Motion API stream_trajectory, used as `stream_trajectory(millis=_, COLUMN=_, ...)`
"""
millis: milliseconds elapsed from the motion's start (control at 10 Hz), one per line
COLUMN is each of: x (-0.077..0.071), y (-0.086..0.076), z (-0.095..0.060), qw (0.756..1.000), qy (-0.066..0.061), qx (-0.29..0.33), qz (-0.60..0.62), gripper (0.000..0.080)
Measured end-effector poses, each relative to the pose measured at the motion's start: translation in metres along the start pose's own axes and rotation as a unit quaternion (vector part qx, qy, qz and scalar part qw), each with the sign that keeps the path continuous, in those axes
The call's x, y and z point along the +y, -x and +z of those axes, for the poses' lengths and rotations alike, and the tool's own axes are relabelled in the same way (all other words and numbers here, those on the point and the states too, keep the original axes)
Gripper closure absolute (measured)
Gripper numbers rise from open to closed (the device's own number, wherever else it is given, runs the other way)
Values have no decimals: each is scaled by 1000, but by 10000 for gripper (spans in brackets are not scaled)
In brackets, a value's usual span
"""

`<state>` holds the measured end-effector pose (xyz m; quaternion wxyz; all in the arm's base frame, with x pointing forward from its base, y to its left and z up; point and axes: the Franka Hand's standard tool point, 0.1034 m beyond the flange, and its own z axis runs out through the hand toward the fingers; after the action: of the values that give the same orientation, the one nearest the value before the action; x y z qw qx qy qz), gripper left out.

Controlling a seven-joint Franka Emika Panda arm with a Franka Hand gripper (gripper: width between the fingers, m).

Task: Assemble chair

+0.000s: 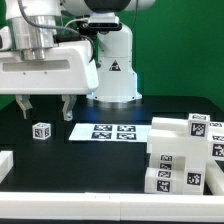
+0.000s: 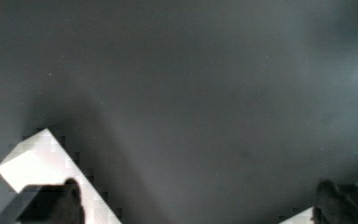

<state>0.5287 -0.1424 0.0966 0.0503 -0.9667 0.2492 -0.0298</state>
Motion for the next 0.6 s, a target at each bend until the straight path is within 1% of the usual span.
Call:
stream_trajectory(millis=400, x=2, y=1, z=3, qw=1000, qy=1, qx=-5, qz=-12, gripper=151)
stream_trajectory(millis=500, x=10, y=3, z=9, qw=1000, qy=3, qx=-24, qz=-15, gripper=151)
stream_trajectory(millis=600, x=24, y=5, z=14, qw=998, qy=12, qx=-42, qz=-38, gripper=151)
